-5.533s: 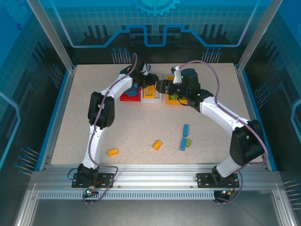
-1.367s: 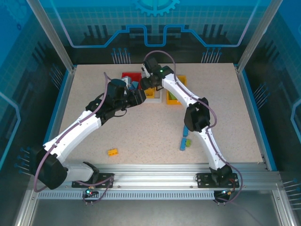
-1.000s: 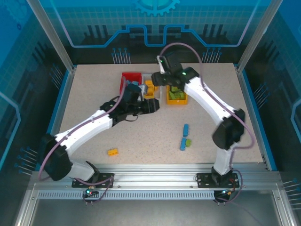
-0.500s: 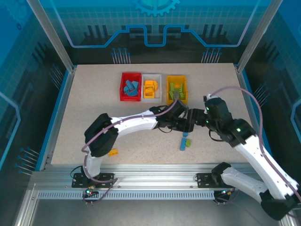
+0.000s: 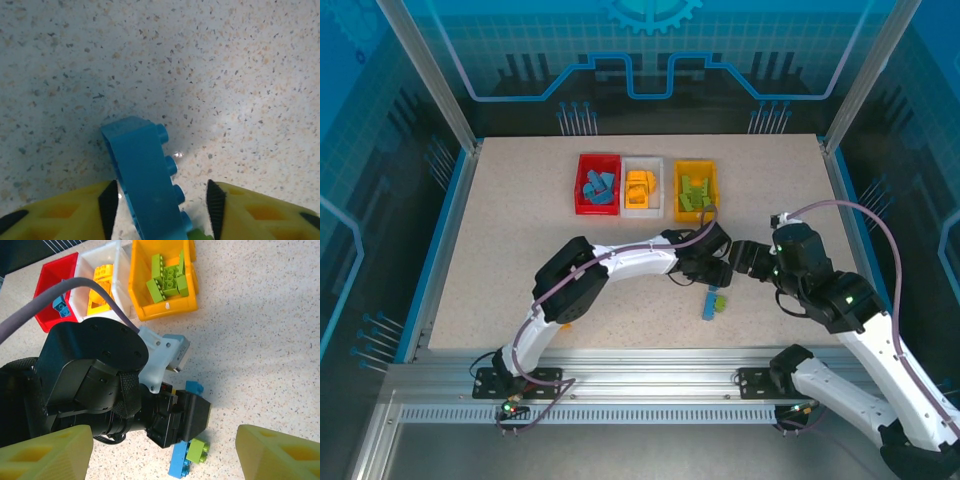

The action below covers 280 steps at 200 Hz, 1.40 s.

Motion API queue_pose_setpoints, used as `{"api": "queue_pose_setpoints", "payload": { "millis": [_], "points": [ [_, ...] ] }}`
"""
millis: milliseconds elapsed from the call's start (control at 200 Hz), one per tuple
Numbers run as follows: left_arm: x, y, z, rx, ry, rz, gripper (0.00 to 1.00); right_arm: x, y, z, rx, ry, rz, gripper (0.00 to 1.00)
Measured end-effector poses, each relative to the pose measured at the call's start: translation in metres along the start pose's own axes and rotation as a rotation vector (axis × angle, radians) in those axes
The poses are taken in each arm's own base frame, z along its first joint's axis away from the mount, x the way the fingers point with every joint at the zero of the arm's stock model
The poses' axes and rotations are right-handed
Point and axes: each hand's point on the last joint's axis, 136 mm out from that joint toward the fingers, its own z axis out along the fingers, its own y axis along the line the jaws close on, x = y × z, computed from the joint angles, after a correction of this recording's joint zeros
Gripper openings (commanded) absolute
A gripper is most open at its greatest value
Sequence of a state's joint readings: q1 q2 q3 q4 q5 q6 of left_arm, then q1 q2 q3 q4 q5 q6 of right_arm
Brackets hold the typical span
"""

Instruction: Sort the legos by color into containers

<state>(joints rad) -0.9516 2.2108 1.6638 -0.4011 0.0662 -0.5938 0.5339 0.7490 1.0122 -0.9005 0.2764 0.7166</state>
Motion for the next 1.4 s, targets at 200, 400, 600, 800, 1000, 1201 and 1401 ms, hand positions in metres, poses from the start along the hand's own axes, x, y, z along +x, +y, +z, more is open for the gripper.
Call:
{"api": "queue_pose_setpoints", "payload": {
  "millis": [200,400,600,800,1000,1201,1401],
  "points": [
    [0.0,0.007,0.002,-0.036,-0.007,0.019,0.32,0.004,0.0,0.004,-0.001,0.016,0.0,0.74],
    [-0.008,0.012,-0.002,-0.069,-0.049,0.028,0.28,0.007,0.006,0.008,-0.026,0.038,-0.01,0.72],
    [-0.013,0.027,-0.035,-0.107,-0.097,0.026,0.26,0.003,0.023,0.007,-0.113,0.029,-0.049,0.7],
    [-0.067,0.073,-0.138,-0.106,-0.274,-0.071,0.26,0.009,0.06,0.024,-0.251,0.067,-0.16,0.71],
    [-0.119,0.179,-0.223,-0.212,-0.448,-0.214,0.27,0.05,0.139,0.068,-0.39,0.178,-0.396,0.71],
    [-0.138,0.267,-0.223,-0.325,-0.428,-0.292,0.27,0.042,0.218,0.099,-0.536,0.113,-0.46,0.72],
    [-0.169,0.322,-0.198,-0.329,-0.4,-0.341,0.28,0.015,0.27,0.121,-0.609,0.017,-0.44,0.72]
  ]
}}
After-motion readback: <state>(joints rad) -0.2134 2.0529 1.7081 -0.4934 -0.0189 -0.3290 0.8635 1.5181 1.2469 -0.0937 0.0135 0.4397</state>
